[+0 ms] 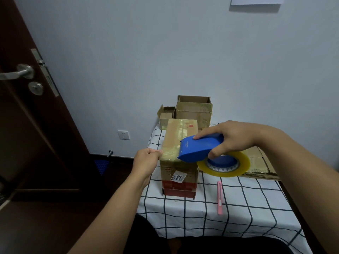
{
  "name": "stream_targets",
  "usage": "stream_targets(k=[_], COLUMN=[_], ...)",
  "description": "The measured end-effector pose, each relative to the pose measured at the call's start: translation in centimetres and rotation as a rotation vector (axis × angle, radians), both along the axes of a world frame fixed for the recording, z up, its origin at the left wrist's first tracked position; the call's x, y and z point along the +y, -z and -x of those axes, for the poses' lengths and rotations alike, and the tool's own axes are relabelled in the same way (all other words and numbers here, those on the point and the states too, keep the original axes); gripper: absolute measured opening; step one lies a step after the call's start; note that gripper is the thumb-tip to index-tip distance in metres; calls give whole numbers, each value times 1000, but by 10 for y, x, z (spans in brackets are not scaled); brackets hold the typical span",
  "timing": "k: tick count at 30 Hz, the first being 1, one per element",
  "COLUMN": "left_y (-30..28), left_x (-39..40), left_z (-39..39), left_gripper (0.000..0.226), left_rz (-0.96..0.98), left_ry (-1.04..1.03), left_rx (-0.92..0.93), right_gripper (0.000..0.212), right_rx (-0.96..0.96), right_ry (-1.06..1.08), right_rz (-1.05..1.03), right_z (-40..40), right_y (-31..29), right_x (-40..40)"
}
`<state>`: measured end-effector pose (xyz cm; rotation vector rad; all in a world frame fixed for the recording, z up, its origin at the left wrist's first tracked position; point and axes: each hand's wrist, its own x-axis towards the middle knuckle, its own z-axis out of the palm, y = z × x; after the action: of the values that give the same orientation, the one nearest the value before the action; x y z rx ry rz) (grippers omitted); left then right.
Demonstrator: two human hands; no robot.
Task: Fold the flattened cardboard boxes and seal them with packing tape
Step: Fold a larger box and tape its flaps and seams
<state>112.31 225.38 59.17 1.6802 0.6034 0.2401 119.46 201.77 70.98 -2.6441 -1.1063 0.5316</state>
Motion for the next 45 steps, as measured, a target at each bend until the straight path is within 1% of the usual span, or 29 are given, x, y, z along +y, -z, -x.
stream_targets(k=[7,14,17,23,27,32,39,40,43,45], left_y=[4,3,6,4,5,3,9,9,7,10], left_x=[4,6,8,8,11,15,11,11,12,10], left_z=[0,0,-2,-3,-3,-3,-3,-2,1,3], left_gripper=[16,22,24,14,15,16,25,24,10,22], left_rz=[70,-59,-3,173,191,261,198,184,139,90], left_ry=[5,42,43,59,61,80,142,156,161,105], left_rx=[39,40,43,64,76,91,102,102,85,69], right_gripper=[58,57,58,59,59,59,58,58,59,59], right_rx=[12,41,38,10,17,29,13,12,13,13], right_ry=[-6,7,5,-14,-17,-27,-21,-18,-6,-8], right_rz=[62,85,97,150,157,188,253,253,245,235], right_z=[-5,-5,-6,-6,-5,-3,-6,-6,-5,-5], right_y=[-3,-2,-2,-3,-5,-9,-12,-12,-12,-12], right_x=[11,14,16,26,30,37,44,43,40,37])
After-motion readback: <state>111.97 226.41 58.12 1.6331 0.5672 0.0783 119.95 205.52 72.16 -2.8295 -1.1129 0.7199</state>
